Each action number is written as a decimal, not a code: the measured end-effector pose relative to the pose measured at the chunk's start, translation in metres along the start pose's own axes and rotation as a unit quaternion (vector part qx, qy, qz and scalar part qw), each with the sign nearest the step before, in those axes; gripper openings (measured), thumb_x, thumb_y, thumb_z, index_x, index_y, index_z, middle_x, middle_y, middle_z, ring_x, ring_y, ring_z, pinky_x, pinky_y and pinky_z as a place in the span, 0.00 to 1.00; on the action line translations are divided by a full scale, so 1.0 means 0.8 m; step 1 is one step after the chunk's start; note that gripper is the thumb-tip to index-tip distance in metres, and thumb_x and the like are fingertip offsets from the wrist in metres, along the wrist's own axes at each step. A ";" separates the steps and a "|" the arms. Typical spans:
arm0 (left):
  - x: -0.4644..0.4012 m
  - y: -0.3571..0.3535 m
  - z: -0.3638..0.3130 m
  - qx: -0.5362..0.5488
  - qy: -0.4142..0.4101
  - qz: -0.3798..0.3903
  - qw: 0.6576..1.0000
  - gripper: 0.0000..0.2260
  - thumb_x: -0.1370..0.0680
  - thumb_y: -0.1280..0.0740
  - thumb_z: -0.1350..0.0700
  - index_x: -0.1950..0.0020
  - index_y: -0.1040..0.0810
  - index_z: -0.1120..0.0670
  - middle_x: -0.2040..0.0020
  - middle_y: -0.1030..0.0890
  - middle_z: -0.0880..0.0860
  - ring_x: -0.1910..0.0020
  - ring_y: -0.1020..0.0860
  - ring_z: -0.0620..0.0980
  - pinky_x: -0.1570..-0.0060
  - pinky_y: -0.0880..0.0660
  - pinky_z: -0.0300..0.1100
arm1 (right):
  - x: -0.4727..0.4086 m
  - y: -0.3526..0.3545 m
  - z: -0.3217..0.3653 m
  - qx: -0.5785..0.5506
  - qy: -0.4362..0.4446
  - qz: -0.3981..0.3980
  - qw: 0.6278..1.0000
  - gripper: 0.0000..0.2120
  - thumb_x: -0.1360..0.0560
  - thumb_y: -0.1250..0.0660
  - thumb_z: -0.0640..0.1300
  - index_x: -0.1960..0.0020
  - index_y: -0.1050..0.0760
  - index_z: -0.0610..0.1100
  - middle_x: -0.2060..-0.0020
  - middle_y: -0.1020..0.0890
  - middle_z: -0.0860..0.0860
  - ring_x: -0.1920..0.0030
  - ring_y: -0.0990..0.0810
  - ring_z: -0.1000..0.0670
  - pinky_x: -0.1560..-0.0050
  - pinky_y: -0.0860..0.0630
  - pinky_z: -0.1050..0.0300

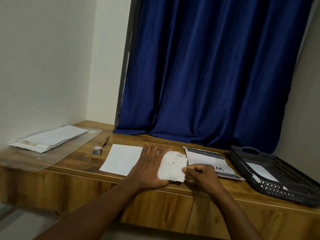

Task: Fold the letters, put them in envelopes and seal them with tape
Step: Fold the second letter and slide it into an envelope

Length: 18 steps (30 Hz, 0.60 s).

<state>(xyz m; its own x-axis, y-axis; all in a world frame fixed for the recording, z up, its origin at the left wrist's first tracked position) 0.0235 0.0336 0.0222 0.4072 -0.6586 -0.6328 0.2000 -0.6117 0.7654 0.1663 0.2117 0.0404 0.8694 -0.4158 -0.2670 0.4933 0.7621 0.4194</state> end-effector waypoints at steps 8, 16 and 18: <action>0.002 -0.001 -0.001 0.001 -0.007 0.000 1.000 0.49 0.34 0.30 0.26 0.21 0.47 0.42 0.25 0.37 0.47 0.26 0.38 0.49 0.21 0.48 0.59 | -0.030 -0.042 0.005 0.012 0.005 -0.023 1.000 0.07 0.26 0.23 0.45 0.63 0.13 0.51 0.65 0.14 0.58 0.60 0.16 0.57 0.61 0.20 0.63; 0.002 -0.002 -0.001 0.016 -0.019 -0.010 1.000 0.47 0.33 0.30 0.27 0.21 0.44 0.43 0.25 0.35 0.48 0.27 0.36 0.49 0.22 0.45 0.59 | -0.050 -0.064 0.011 0.054 -0.022 0.005 0.998 0.09 0.21 0.30 0.42 0.59 0.15 0.47 0.59 0.15 0.47 0.54 0.16 0.44 0.51 0.18 0.47; 0.001 -0.004 -0.001 0.017 -0.021 -0.013 1.000 0.47 0.33 0.30 0.26 0.21 0.44 0.43 0.25 0.35 0.48 0.27 0.36 0.49 0.23 0.44 0.59 | -0.053 -0.065 0.007 0.044 -0.021 0.001 0.999 0.11 0.21 0.30 0.42 0.62 0.17 0.49 0.61 0.15 0.49 0.56 0.16 0.46 0.56 0.18 0.49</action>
<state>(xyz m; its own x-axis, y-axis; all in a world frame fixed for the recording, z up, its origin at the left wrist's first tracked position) 0.0240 0.0351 0.0193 0.3644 -0.6591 -0.6579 0.1802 -0.6432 0.7442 0.1038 0.1873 0.0348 0.8701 -0.4360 -0.2299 0.4902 0.7173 0.4952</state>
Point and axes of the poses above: each hand's wrist, its own x-axis away from the middle knuckle, its own y-axis out of the back of the hand, z = x × y, the point moved 3 cm from there along -x, towards the middle knuckle
